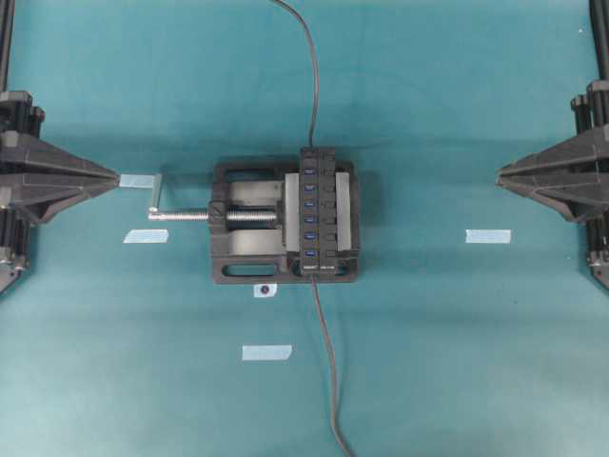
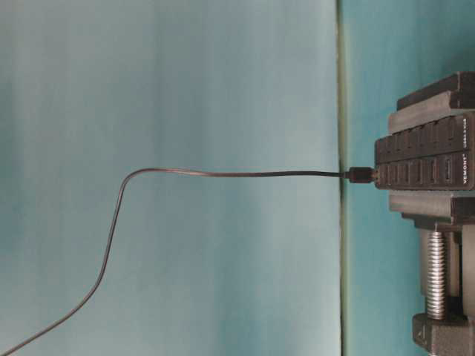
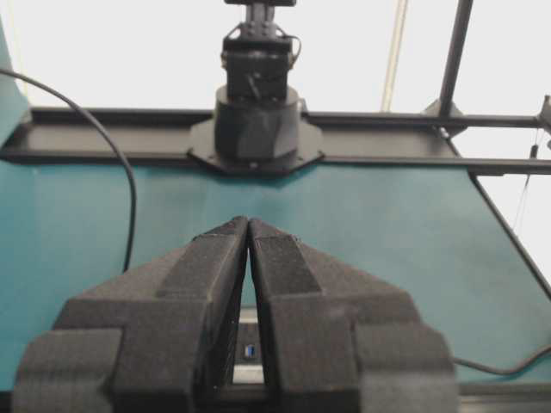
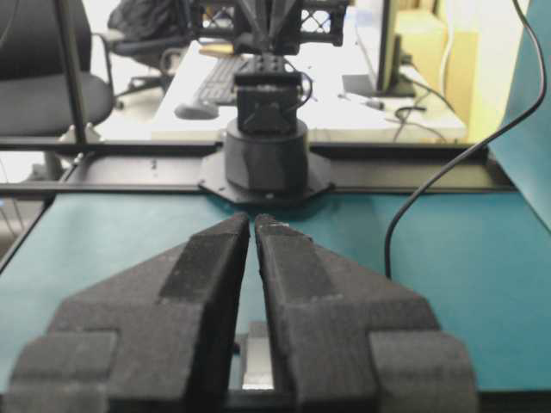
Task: Insert the USB into the front port of the fixed hub.
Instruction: 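Raise the right arm and swing it toward the clamped hub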
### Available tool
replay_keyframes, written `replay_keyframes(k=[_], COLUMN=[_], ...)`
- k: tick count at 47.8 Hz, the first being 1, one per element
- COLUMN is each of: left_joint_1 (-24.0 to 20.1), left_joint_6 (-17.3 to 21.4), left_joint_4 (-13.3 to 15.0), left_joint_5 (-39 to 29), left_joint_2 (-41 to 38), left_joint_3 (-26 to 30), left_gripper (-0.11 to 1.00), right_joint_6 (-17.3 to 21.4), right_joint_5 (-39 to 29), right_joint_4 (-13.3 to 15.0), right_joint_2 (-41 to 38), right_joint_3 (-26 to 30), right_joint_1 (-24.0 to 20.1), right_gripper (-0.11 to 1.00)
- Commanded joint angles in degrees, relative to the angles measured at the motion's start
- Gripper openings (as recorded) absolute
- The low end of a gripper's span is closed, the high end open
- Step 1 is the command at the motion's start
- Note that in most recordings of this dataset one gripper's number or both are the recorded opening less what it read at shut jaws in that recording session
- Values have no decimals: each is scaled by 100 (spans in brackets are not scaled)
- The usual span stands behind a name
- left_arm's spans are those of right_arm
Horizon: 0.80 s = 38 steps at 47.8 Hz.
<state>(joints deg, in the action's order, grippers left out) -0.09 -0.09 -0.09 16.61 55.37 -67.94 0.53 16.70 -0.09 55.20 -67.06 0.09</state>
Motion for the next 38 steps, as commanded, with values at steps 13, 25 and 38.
replay_keyframes(k=[13,25,38], left_joint_1=[26,62,88], left_joint_6=[-18,-18,-18], left_joint_4=[-70,-70,-70], left_joint_5=[-483,-527,-738], left_joint_2=[-800,-1230,-1239], left_joint_3=[650,756,835], left_gripper=[0,0,0], right_joint_6=[316,431,396], right_joint_5=[-580,-1301,-2145], right_joint_4=[-325,-325,-211], right_joint_2=[-18,-44,-501], right_joint_3=[0,88,466], right_joint_1=[123,211,606], right_gripper=[-6,-6,-6])
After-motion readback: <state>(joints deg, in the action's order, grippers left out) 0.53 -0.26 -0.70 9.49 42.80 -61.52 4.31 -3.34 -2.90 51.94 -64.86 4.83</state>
